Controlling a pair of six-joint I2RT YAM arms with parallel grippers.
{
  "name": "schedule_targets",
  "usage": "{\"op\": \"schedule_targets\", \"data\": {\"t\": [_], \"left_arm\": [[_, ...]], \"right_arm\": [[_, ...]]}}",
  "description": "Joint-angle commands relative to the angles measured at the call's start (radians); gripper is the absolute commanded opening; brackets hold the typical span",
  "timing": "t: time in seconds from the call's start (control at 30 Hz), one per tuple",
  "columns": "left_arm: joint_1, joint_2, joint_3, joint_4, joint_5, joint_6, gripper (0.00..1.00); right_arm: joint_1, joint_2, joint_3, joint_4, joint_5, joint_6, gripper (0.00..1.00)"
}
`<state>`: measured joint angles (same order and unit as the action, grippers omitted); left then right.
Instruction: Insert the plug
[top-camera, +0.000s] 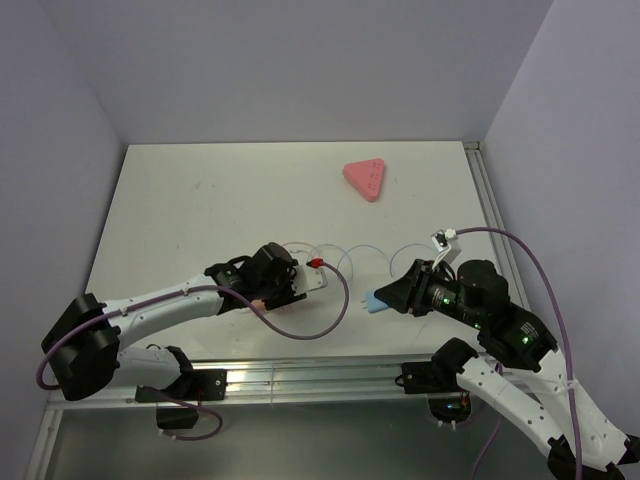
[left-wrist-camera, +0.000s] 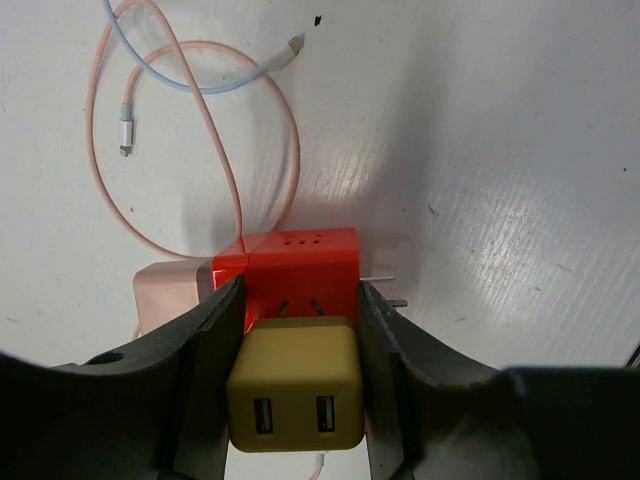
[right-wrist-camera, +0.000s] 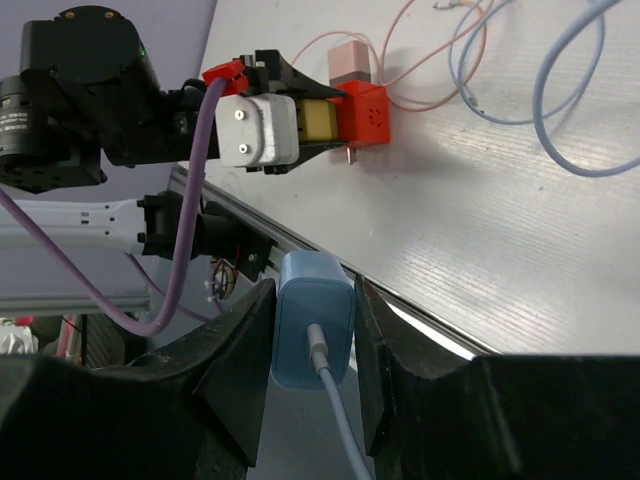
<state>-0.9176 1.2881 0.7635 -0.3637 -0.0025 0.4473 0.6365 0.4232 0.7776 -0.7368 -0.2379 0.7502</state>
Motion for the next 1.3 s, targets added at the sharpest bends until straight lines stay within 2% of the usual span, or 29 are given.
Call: {"op": "schedule_targets", "data": {"t": [0.0, 0.33, 0.53, 0.77, 0.9, 0.97, 1.0, 1.27], "left_arm": [[0.000, 0.022, 0.013, -0.070, 0.035, -0.007, 0.00], [0.000, -0.082, 0.054, -0.075, 0.078, -0.062, 0.00], [0.000, -0.167, 0.089, -0.003, 0.147, -0.227, 0.00], [-0.009, -0.272, 0.010, 0.236, 0.217, -0.358, 0.01], [-0.017, -0.296, -0.102, 0.509, 0.242, -0.435, 0.00], [-0.029, -0.283, -0.165, 0.589, 0.245, -0.479, 0.00], [-0.036, -0.279, -0.187, 0.671, 0.245, -0.481, 0.00], [-0.150, -0.286, -0.386, 0.949, 0.190, -0.411, 0.00]], "right_arm": [[-0.004, 0.026, 0.003, -0.009, 0.020, 0.006, 0.00], [-0.004, 0.060, 0.012, 0.019, 0.012, 0.021, 0.00], [-0.004, 0.113, -0.011, 0.082, -0.047, 0.049, 0.00], [-0.004, 0.181, -0.026, 0.129, -0.075, 0.057, 0.00], [-0.004, 0.215, -0.026, 0.143, -0.078, 0.055, 0.00], [-0.003, 0.253, -0.026, 0.165, -0.110, 0.055, 0.00], [-0.003, 0.268, -0.026, 0.168, -0.118, 0.054, 0.00], [-0.001, 0.430, 0.040, 0.105, -0.112, -0.049, 0.00]]}}
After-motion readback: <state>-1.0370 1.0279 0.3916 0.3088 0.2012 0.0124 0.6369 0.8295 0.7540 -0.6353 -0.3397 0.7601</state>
